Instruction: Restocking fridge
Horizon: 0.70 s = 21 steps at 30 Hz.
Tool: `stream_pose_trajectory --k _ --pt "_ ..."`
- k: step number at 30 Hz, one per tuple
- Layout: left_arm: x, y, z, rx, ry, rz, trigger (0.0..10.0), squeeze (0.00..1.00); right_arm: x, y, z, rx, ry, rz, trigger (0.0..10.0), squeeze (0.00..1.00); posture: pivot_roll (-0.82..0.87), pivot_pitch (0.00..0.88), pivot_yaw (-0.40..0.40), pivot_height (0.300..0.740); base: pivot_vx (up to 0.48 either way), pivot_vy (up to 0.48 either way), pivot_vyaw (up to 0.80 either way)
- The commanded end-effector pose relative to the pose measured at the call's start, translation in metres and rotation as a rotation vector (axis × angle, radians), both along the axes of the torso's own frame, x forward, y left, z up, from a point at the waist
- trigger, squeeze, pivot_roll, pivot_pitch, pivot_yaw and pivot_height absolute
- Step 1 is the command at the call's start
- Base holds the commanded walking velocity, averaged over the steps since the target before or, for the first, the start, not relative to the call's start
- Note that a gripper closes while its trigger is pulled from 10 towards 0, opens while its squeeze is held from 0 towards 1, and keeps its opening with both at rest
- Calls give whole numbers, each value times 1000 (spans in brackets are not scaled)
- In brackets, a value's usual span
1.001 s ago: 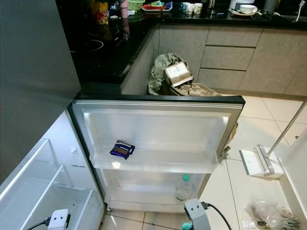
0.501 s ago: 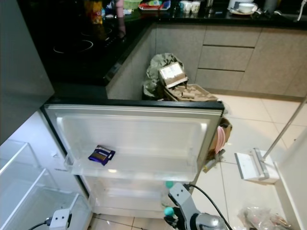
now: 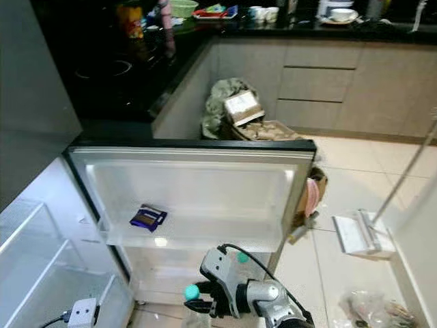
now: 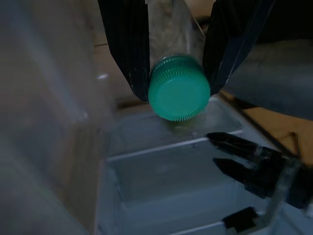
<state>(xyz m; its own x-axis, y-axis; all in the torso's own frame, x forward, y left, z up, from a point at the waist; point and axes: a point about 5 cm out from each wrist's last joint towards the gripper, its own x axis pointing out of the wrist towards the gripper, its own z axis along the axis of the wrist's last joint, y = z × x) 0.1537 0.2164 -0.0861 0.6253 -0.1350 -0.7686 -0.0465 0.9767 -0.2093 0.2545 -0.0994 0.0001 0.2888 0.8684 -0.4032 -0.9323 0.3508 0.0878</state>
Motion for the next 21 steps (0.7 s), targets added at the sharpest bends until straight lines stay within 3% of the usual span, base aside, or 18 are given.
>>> stream_pose_trajectory --k 1,5,13,17,21 --pt "6 10 5 25 -33 -11 10000 0 12 4 13 19 -92 -23 10000 0 -75 0 -9 740 0 0 0" --pt "16 20 14 35 -115 -1 10000 0 22 7 25 69 -138 -81 10000 0 -73 0 -8 740 0 0 0" --pt "31 36 31 46 -254 6 10000 0 30 0 29 20 -194 -127 10000 0 -69 0 -7 740 0 0 0" --pt "35 36 36 42 -290 -46 10000 0 27 -2 24 -45 -195 -95 10000 0 -66 0 -8 740 0 0 0" --pt "29 30 31 52 -268 -113 10000 0 20 -6 11 -154 -172 -67 10000 0 -64 0 -9 730 0 0 0"
